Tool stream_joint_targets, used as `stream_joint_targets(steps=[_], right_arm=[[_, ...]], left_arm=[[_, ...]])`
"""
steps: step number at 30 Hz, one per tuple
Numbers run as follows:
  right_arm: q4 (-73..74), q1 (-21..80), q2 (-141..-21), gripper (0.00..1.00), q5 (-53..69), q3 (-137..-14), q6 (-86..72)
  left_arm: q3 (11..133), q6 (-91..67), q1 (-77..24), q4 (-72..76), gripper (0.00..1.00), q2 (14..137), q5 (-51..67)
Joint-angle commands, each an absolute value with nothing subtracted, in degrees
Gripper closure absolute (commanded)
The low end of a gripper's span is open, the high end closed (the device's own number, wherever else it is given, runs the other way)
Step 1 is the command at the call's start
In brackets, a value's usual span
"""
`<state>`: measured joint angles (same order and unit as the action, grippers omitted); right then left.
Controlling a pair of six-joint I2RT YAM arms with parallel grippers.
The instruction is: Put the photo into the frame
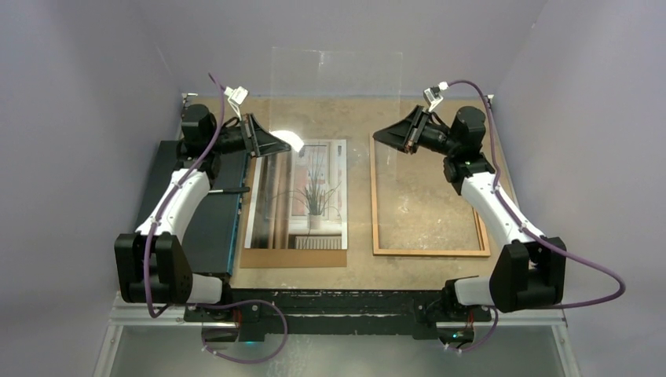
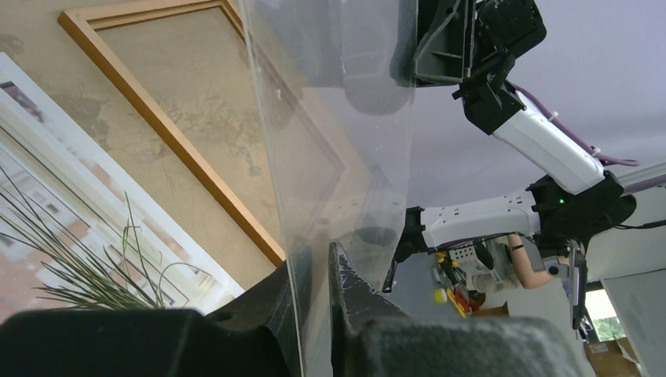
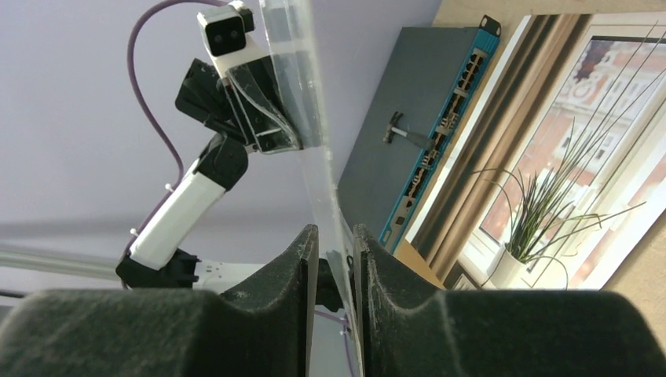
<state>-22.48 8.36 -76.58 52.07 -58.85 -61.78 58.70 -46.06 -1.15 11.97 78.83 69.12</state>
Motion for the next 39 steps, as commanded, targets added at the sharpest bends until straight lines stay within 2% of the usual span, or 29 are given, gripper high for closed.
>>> stream_joint_targets(steps=[1,2,3,5,6,7,8,10,11,18,22,26,30,34,39], right_arm=[[-24.7,8.9,-77.1,0.74,56.7,-62.4,-59.8],[-24.8,8.9,-77.3,0.74,57.3,-62.8,-59.7],[-24.9,8.9,-77.5,0.79,57.8,-63.0,-59.5],[-25.2,8.8,-77.5,0.98,58.3,-63.3,-59.6],[-25.0,8.9,-77.4,1.0,58.3,-63.3,-59.8],[-24.5,8.9,-77.2,1.0,57.9,-63.5,-60.3],[-24.2,8.7,-76.9,1.0,56.8,-63.8,-60.4],[-24.2,8.2,-76.2,1.0,53.9,-64.4,-60.6],[-24.9,7.8,-75.9,1.0,52.6,-64.5,-61.4],[-26.0,2.2,-79.6,1.0,47.0,-69.8,-64.3],[-21.8,-1.7,-81.7,1.0,43.0,-75.0,-62.6],[-15.4,-5.4,-82.7,1.0,37.6,-80.2,-58.5],[-7.3,-9.0,-80.8,1.0,31.0,-83.3,-54.7],[-1.6,-13.1,-76.8,1.0,24.7,-83.7,-50.6],[1.3,-18.6,-72.3,1.0,23.1,-80.6,-48.9]], left_arm=[[63.6,-40.1,-1.4,6.1,0.85,79.7,68.4],[63.8,-39.6,-1.4,5.5,0.82,80.1,68.0],[64.0,-39.6,-1.4,5.4,0.8,80.3,67.8],[64.5,-39.0,-1.4,4.6,0.72,80.9,67.2],[65.0,-38.3,-1.3,3.3,0.65,81.2,66.5],[65.8,-37.0,-1.4,1.8,0.47,81.5,65.7],[66.7,-35.6,-1.4,-0.7,0.34,81.9,64.4],[69.2,-31.9,-1.3,-6.9,0.2,83.0,61.5],[70.6,-29.5,-1.4,-10.6,0.17,83.6,59.8],[79.4,-16.7,-1.4,-28.2,0.1,86.6,43.5],[79.1,-13.2,-3.2,-29.3,0.07,84.6,38.5],[77.3,-10.1,-14.3,-29.0,0.06,83.9,31.6],[76.8,-10.4,-25.3,-28.1,0.04,88.7,26.4],[77.5,-13.0,-32.5,-24.5,0.03,95.5,21.8],[81.4,-17.0,-39.5,-19.5,0.02,105.0,17.7]])
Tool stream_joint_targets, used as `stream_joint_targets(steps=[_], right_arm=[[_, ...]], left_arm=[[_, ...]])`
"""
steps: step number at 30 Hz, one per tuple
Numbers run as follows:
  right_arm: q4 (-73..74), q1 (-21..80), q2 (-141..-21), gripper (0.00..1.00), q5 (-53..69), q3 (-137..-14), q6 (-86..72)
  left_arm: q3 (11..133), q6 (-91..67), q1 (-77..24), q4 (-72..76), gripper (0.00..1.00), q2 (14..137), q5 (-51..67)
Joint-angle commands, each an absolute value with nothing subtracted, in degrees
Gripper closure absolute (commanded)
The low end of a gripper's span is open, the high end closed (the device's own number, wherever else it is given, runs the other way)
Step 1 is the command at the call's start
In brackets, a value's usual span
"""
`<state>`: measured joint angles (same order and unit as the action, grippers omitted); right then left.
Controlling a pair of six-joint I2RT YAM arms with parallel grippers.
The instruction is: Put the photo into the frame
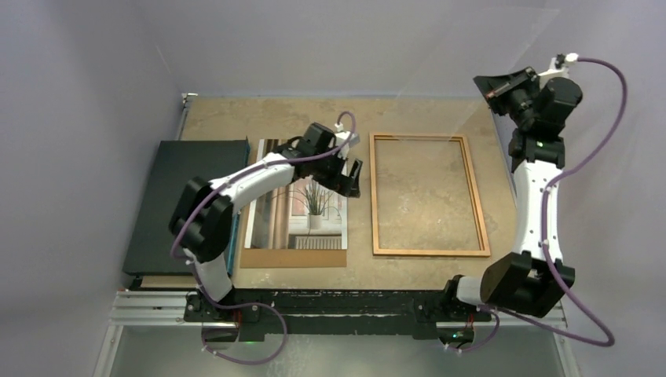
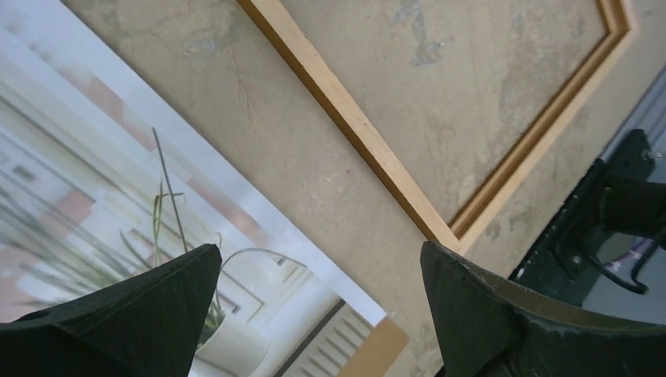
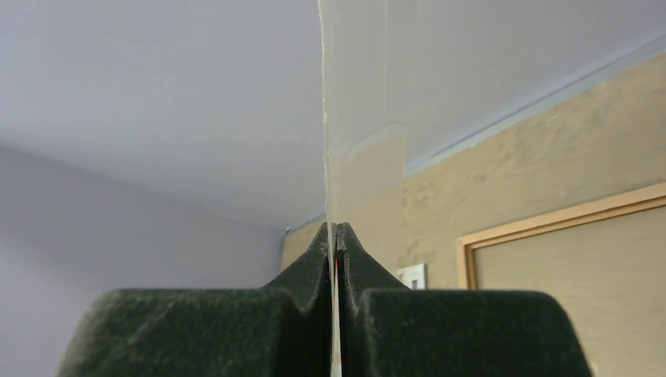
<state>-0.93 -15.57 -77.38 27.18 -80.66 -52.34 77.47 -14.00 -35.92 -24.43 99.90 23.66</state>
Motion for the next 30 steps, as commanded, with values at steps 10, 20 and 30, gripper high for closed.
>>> stream_joint_targets(steps=[10,20,30], right_arm=[[0.9,-20.5,-69.3,1.0,22.6,-77.7,-47.9],[0.2,-20.8,-68.4,1.0,23.8,-77.3,-48.3],[0.2,-21.0,-67.7,1.0,23.0,-76.3,-48.6]], left_arm=[[94.2,-20.2,-46.0,-15.9,0.07,122.6,11.6],[98.6,-18.1,-48.5,-16.7,0.31,128.0,5.1],[96.4,-15.4,-49.9,-17.8,0.49,129.2,-2.3]])
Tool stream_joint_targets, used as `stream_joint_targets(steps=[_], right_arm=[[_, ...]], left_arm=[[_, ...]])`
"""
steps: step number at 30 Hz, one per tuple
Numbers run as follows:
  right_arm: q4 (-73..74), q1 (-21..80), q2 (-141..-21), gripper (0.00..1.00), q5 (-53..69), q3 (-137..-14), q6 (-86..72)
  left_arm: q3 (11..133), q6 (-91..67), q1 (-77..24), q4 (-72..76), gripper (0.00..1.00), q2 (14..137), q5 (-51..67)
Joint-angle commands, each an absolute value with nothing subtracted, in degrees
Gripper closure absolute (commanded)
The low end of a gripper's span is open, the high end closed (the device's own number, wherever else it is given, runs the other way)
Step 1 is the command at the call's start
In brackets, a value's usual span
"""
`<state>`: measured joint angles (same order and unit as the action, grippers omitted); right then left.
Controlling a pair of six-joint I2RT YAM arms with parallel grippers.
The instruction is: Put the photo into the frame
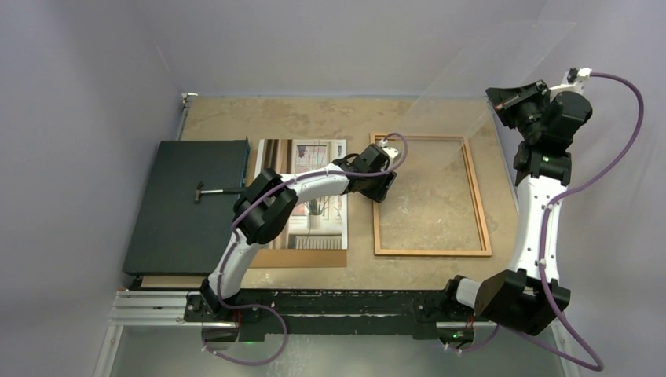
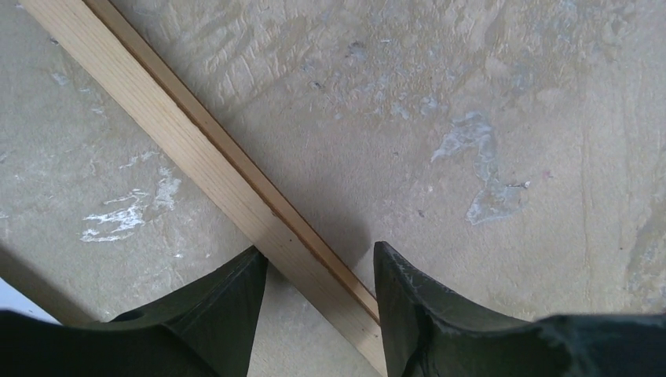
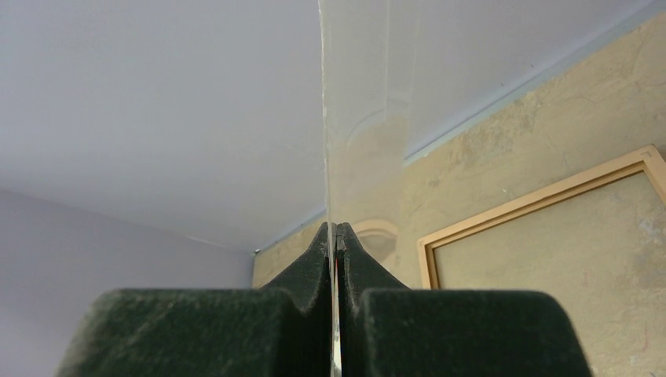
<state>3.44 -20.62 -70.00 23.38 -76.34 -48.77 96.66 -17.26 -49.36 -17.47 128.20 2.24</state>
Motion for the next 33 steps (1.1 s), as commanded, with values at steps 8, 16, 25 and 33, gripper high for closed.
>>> stream_joint_targets(steps=[8,16,25,33], right_arm=[[-0.1,-20.9,-67.1,1.0,21.2,-77.6,-48.4],[-0.1,-21.0,-66.4,1.0,20.0,-78.2,-48.5],[-0.1,-21.0,-66.1,1.0,18.9,-79.1,-48.3],[0.7,-20.9,-66.2,1.0,19.0,-79.6,-49.1]], left_arm=[[96.6,-14.7,-50.1,-17.3,0.91,127.7,-3.9],[96.9,-17.1,-50.1,-17.7,0.94,123.0,-3.8],[101.6,-23.3,-50.3,-18.6,0.97,120.0,-0.9],[102.7,-24.8,-49.5,-19.7,1.0,115.6,-3.0]])
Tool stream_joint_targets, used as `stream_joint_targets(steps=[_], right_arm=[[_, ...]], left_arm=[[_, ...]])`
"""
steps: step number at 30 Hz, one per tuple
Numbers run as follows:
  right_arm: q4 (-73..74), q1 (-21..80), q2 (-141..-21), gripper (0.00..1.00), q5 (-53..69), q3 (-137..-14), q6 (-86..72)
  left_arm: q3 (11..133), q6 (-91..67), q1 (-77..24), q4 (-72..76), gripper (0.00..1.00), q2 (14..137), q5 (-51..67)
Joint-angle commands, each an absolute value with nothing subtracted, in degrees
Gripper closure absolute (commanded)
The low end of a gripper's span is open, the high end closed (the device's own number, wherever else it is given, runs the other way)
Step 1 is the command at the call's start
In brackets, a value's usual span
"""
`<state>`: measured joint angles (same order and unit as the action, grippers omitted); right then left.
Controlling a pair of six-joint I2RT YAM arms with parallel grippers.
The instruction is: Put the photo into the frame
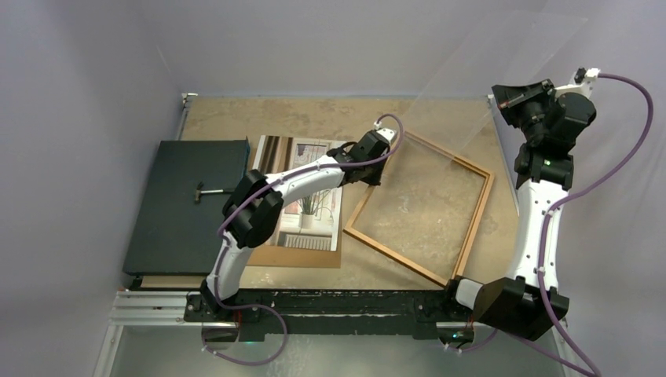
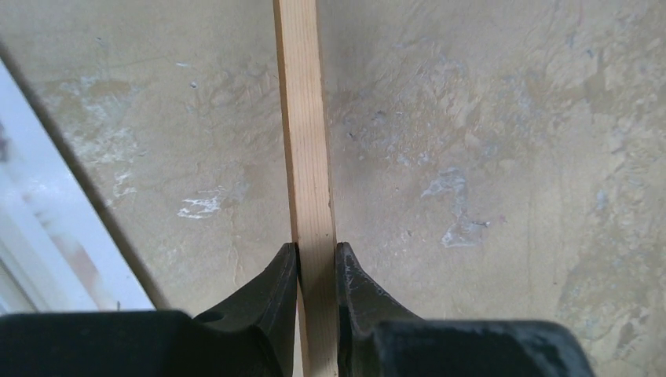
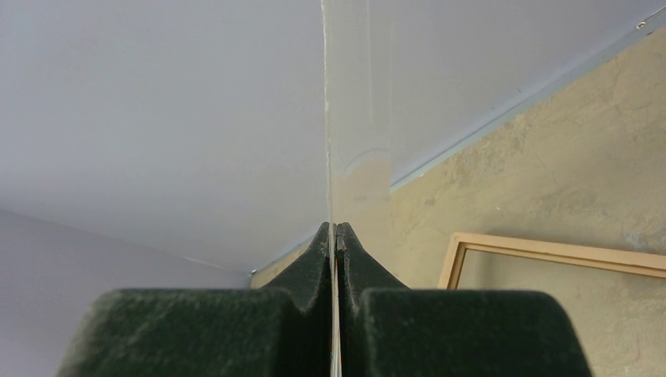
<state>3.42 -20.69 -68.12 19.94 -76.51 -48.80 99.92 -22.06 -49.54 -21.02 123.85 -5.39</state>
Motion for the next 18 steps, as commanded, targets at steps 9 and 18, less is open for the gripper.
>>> stream_joint_targets(steps=[9,18], right_arm=[[-8.4,-21.0,-67.6,1.0,24.1,-75.2,-56.9],[-17.5,-19.7,-71.3,1.0,31.0,-72.4,-65.0]], left_arm=[[89.6,-22.8,-39.3,-17.6,1.0,106.5,-6.3],[77.7,-21.9,-33.8,-16.4,1.0,100.0,-9.9]])
